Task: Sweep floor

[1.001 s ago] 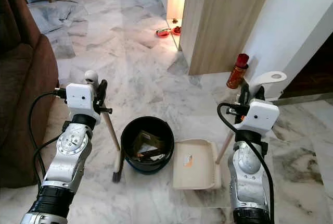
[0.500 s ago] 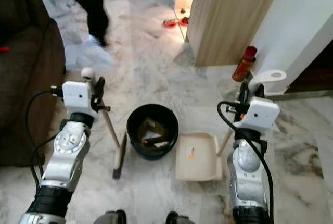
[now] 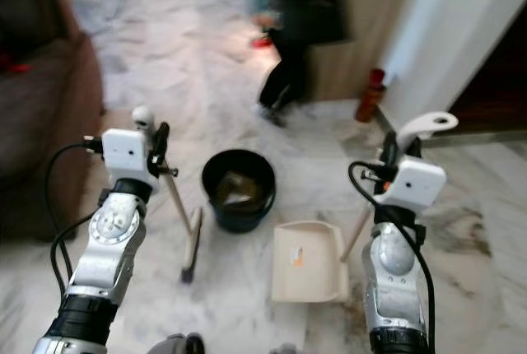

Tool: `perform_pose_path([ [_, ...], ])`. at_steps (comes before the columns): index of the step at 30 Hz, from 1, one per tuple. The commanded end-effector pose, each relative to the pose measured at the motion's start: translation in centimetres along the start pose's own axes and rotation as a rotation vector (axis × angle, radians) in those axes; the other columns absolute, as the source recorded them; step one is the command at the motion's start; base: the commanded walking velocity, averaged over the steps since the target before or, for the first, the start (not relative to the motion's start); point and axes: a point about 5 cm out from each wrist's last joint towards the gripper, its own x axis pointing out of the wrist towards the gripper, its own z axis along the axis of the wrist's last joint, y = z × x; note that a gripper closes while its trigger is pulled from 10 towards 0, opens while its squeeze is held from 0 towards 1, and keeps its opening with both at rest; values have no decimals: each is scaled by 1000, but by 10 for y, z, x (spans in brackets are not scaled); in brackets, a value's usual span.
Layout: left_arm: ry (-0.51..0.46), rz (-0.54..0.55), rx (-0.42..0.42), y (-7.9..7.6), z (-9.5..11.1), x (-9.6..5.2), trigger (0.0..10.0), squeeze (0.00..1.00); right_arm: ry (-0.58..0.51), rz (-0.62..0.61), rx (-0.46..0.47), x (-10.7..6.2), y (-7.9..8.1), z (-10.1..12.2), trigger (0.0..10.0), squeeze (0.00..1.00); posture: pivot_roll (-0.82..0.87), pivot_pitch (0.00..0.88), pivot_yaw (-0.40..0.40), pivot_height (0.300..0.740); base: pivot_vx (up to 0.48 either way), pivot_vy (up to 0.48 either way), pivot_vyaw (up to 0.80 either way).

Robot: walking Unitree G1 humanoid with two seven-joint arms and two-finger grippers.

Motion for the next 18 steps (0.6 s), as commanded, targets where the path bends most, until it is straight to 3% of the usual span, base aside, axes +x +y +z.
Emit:
perform_pose_path([
  [1, -60, -18, -1, -4, 13, 4, 10000, 0, -68, -18, 9, 5, -4, 13, 10000, 0, 83, 96, -64, 740, -300, 0, 0],
  [9, -60, -21, -2, -4, 13, 4, 10000, 0, -66, -14, 13, 4, -3, 12, 10000, 0, 84, 84, -64, 740, -278, 0, 0],
  [18, -57, -24, -4, -5, 12, 5, 10000, 0, -68, -8, 22, 4, 0, 12, 10000, 0, 80, 83, -61, 740, 0, 0, 0],
])
